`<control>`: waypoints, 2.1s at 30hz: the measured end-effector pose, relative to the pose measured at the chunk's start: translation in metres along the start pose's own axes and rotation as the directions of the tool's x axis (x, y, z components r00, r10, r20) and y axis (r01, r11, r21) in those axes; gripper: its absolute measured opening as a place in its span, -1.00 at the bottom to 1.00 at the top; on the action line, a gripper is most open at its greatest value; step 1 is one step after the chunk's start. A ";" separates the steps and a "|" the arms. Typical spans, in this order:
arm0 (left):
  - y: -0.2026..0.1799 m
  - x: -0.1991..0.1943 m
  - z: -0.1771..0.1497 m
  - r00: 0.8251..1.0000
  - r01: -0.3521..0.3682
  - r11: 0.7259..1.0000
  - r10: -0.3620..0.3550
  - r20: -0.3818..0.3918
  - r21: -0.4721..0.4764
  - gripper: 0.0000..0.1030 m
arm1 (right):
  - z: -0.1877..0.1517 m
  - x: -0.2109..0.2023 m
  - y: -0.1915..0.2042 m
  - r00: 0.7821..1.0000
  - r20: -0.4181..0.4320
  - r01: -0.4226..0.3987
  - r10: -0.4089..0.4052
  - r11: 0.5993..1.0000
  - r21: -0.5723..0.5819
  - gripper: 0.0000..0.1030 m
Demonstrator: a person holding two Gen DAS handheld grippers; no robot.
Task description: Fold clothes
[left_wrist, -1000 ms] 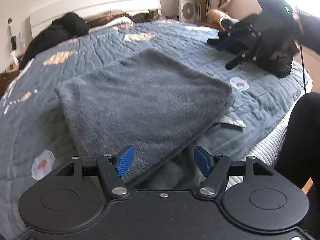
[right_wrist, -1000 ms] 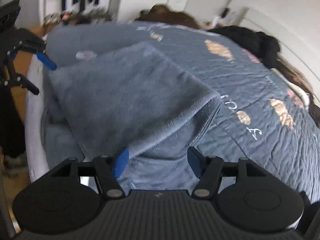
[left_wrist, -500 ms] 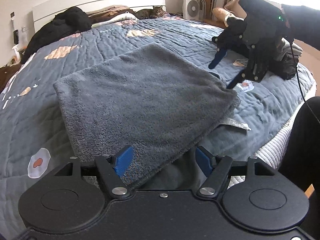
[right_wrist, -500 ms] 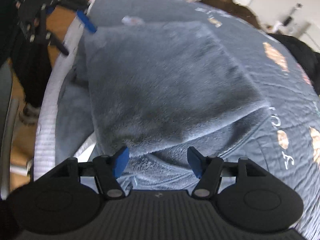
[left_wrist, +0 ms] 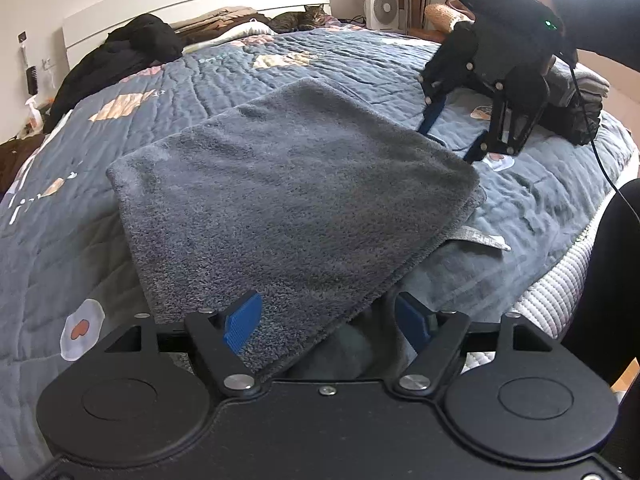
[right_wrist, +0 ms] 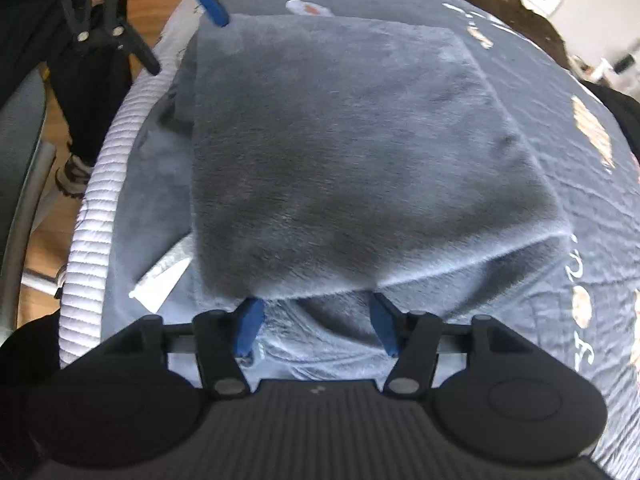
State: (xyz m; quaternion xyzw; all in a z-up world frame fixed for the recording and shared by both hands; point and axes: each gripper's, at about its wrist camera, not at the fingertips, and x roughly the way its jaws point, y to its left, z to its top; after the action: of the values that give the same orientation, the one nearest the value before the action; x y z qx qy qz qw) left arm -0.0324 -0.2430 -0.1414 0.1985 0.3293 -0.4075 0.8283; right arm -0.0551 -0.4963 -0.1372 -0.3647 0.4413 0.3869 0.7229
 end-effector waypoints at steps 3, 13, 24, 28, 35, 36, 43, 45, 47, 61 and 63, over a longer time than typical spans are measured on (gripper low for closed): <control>0.002 0.000 0.000 1.000 -0.014 1.000 0.014 -0.002 -0.003 0.42 | 0.003 0.005 0.007 0.999 -0.027 -0.022 0.022 1.000 -0.003 -0.76; 0.002 -0.003 0.000 1.000 -0.020 1.000 0.020 0.006 0.005 0.43 | -0.009 -0.049 0.030 0.999 0.046 0.002 -0.005 0.998 0.070 -0.95; 0.001 -0.006 -0.001 1.000 -0.023 1.000 0.023 0.001 0.011 0.43 | -0.049 -0.063 0.042 0.999 0.013 0.029 -0.031 0.991 0.133 -0.96; -0.002 -0.007 0.000 1.000 -0.017 1.000 0.017 0.008 0.015 0.43 | -0.054 -0.074 0.033 0.989 0.124 0.039 -0.078 0.956 0.292 -0.83; -0.004 -0.008 -0.001 1.000 -0.022 0.999 0.022 0.009 0.025 0.46 | -0.064 -0.052 0.002 0.968 0.233 -0.048 -0.096 0.839 0.542 -0.28; -0.004 -0.008 -0.001 1.000 -0.023 0.999 0.022 0.010 0.025 0.46 | -0.066 -0.046 -0.001 0.969 0.231 -0.064 -0.084 0.821 0.567 -0.28; -0.005 -0.007 -0.001 1.000 -0.023 0.999 0.023 0.009 0.034 0.48 | -0.077 -0.018 -0.007 0.964 0.267 -0.184 -0.019 0.679 0.711 -0.39; -0.005 -0.007 -0.001 1.000 -0.028 0.999 0.027 0.008 0.037 0.49 | -0.077 -0.019 -0.003 0.956 0.293 -0.202 -0.029 0.657 0.727 -0.83; -0.005 -0.008 -0.002 1.000 -0.027 0.999 0.027 0.010 0.037 0.49 | -0.078 -0.029 0.003 0.948 0.311 -0.191 -0.073 0.651 0.735 -0.88; -0.009 -0.007 -0.002 1.000 -0.028 0.998 0.028 0.005 0.048 0.50 | -0.104 -0.055 0.030 0.947 0.274 -0.148 -0.168 0.529 0.836 -0.90; -0.007 -0.007 -0.002 1.000 -0.029 0.999 0.029 0.004 0.046 0.50 | -0.106 -0.042 0.032 0.969 0.214 -0.114 -0.121 0.547 0.829 -0.89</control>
State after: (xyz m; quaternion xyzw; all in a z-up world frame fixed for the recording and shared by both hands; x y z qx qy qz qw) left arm -0.0423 -0.2422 -0.1383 0.2215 0.3156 -0.4032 0.8299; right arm -0.1338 -0.5843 -0.1404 0.0735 0.4781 0.1705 0.8584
